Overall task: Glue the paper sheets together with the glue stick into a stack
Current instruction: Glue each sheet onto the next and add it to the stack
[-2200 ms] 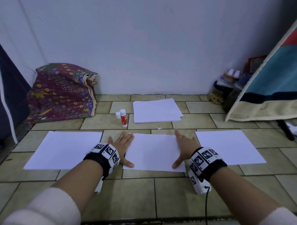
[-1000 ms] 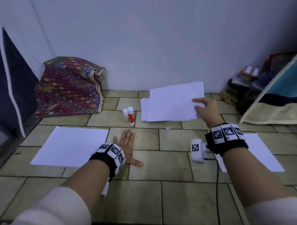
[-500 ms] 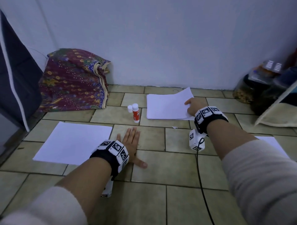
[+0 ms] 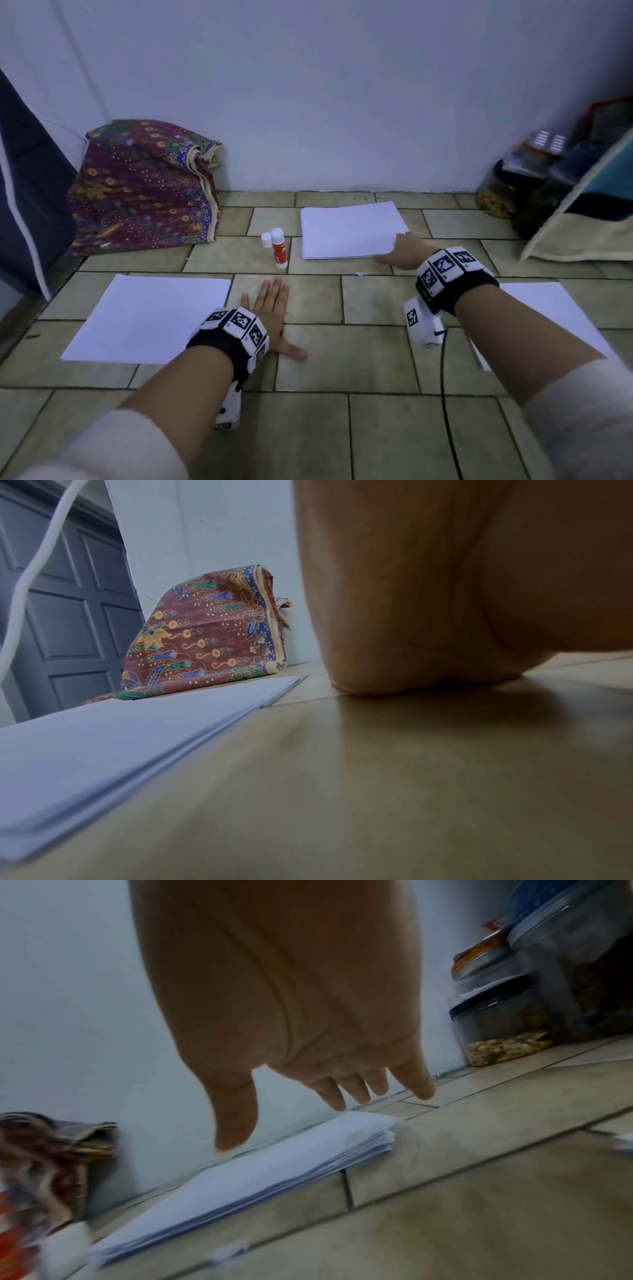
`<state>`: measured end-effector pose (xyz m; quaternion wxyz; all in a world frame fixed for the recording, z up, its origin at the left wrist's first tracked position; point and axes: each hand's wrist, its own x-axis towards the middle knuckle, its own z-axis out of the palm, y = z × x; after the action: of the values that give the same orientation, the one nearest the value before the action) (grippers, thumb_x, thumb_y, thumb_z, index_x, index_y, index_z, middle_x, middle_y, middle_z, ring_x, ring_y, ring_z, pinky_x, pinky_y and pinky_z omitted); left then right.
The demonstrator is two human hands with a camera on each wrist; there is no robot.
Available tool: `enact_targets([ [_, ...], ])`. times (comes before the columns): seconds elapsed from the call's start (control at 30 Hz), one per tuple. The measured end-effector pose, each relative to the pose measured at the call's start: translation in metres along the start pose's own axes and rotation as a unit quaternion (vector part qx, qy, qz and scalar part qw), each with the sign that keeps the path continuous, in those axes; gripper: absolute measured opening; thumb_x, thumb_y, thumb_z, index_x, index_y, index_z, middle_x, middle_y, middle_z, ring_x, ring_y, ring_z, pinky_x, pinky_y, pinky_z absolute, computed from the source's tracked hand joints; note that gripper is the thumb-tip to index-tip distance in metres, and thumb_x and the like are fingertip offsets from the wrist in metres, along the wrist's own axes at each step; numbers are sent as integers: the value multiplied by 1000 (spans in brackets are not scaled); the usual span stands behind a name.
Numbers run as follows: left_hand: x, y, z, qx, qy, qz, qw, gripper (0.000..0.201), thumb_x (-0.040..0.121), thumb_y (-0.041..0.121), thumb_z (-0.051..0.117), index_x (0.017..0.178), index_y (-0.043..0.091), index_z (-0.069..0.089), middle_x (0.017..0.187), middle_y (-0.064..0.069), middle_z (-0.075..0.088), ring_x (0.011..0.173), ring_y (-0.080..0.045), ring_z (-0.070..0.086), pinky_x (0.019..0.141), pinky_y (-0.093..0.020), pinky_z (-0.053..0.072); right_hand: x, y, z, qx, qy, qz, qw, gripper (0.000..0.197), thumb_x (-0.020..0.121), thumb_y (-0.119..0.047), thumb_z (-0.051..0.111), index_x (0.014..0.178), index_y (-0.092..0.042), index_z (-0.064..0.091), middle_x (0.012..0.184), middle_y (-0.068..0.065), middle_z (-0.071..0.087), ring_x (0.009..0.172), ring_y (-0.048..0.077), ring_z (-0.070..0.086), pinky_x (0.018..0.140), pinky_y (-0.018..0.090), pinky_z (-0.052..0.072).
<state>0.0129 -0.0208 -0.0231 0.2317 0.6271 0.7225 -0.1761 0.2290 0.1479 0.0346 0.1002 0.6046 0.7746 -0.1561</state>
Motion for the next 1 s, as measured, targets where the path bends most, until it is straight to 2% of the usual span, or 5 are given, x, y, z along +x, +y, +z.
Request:
enact_targets([
  [0.17,-1,1,-3,6,-4,-4,1000,132,71,73,62,148,9,-24,154,-6,-33,143,-24,-28,115,-54,-9,-52,25,29,-108,-123,4,986,139,62,-73,69,149,2,-9,158,18,-12,147,33,-10,119,48,10],
  [0.5,-9,3,-3,6,19,9,1000,123,77,69,60,150,7,-18,157,-8,-26,147,-24,-18,117,-51,2,-88,40,66,-177,-113,-16,977,153,54,-65,80,146,-3,-25,156,12,-25,146,28,-18,119,40,5],
  [0.63,-28,-37,-20,-148,65,81,983,90,85,41,70,153,14,18,161,-2,10,147,-17,12,116,-26,11,-89,40,66,-165,-102,-18,981,153,53,-65,81,146,-4,-23,157,11,-23,146,27,-17,119,39,5],
  [0.73,-44,-80,-20,-230,193,28,953,72,85,27,72,146,14,37,154,-2,31,142,-19,29,113,-27,21,-92,40,64,-165,-97,-21,981,151,55,-65,80,147,-3,-22,157,11,-22,146,27,-17,119,37,4],
  [1.0,-57,-118,5,-99,39,-141,984,100,89,56,55,153,8,-6,161,-7,-9,149,-22,1,117,-33,17,-96,37,61,-154,-104,-17,982,152,55,-63,81,146,-2,-23,157,11,-23,146,27,-17,119,39,7],
])
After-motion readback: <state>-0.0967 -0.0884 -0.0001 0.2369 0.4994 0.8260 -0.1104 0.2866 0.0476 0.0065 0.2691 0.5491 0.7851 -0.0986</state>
